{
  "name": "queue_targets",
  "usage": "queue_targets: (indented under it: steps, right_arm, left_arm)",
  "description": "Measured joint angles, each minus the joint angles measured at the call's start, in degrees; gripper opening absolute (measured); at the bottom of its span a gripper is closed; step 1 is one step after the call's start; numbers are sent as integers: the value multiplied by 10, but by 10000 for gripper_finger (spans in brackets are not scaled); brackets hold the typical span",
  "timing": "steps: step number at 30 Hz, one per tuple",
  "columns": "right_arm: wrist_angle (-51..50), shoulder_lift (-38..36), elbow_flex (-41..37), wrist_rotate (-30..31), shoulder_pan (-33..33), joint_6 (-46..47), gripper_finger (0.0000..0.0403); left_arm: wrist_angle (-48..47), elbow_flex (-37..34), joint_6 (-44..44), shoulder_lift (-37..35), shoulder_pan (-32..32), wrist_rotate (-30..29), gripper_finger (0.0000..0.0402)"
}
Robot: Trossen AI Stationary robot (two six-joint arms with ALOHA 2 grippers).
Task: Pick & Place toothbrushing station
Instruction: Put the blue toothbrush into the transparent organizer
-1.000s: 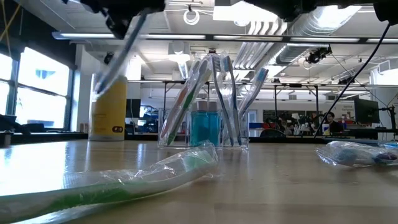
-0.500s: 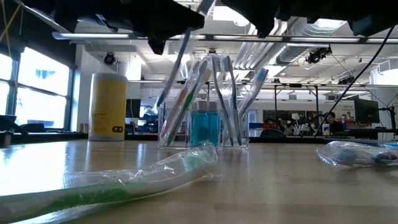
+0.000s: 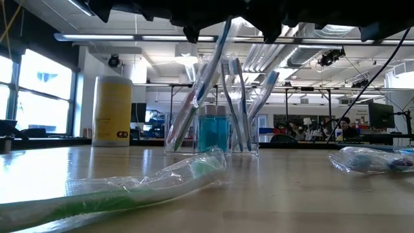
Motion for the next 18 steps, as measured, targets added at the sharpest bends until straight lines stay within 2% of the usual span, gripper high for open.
queue_targets:
  steps: [4,7,11,16,18]
  right_arm:
    - [-2,0,0,-1,0,-1,212]
    - [-2,0,0,-12,0,-15,192]
    - [-1,0,0,-13,2,-27,140]
    - [-1,0,0,-19,2,-35,50]
    - [-1,0,0,-30,2,-52,41]
  left_arm:
    - [1,0,1,0,0,-2,6]
    - [1,0,1,0,0,-2,6]
    - [0,0,0,0,0,-5,6]
    - [0,0,-2,0,0,-8,6]
    - [-2,0,-2,0,0,-8,6]
